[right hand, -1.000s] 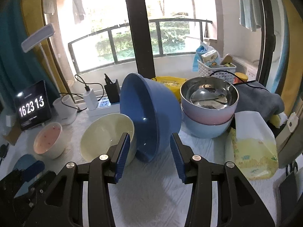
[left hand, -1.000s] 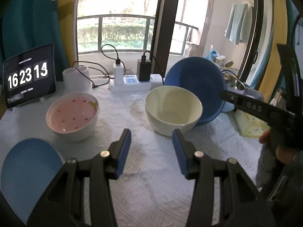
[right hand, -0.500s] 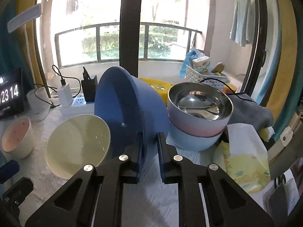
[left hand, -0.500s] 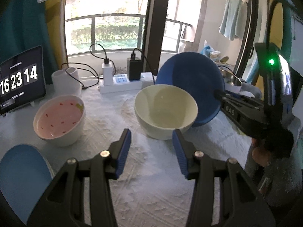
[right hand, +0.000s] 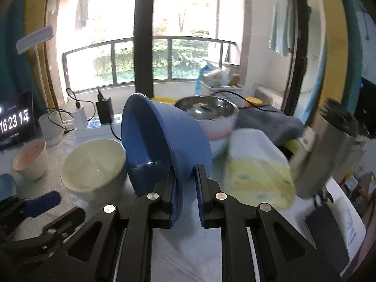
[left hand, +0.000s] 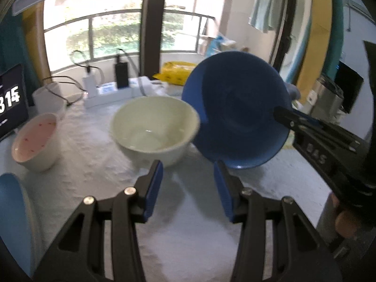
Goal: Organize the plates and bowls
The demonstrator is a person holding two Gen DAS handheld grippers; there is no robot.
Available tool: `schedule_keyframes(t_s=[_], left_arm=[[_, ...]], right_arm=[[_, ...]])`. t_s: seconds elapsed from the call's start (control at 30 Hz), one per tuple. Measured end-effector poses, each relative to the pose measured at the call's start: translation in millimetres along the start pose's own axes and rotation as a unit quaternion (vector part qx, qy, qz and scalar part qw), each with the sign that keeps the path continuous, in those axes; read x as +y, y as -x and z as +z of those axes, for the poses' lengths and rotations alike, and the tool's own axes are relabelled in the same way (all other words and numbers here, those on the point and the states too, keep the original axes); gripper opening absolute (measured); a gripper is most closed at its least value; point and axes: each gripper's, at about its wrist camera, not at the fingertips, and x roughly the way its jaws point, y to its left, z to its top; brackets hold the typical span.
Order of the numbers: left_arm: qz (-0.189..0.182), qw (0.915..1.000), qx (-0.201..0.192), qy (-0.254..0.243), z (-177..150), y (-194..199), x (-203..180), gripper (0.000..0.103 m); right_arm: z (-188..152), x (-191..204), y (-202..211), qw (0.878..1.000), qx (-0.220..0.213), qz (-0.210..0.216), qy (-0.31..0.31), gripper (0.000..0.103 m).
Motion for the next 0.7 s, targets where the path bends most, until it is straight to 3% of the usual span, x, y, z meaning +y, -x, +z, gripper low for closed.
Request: schedule_keyframes(t_s=[0.27,0.7], left_arm=[[-0.016,0.9997,0.016,0.005,2.7,-28.6,-24.1,0.047],[-0.009,0.9998,0.019,0.005,9.8,-60.1,-35.6,0.047]], right_arm=[[-17.6,-47.2,2.8,0.999,0.016,0.024,-0.044,0.013],[-25.5,-74.2,-22.0,0.994,0.04,0.055,-0.082,0.013]])
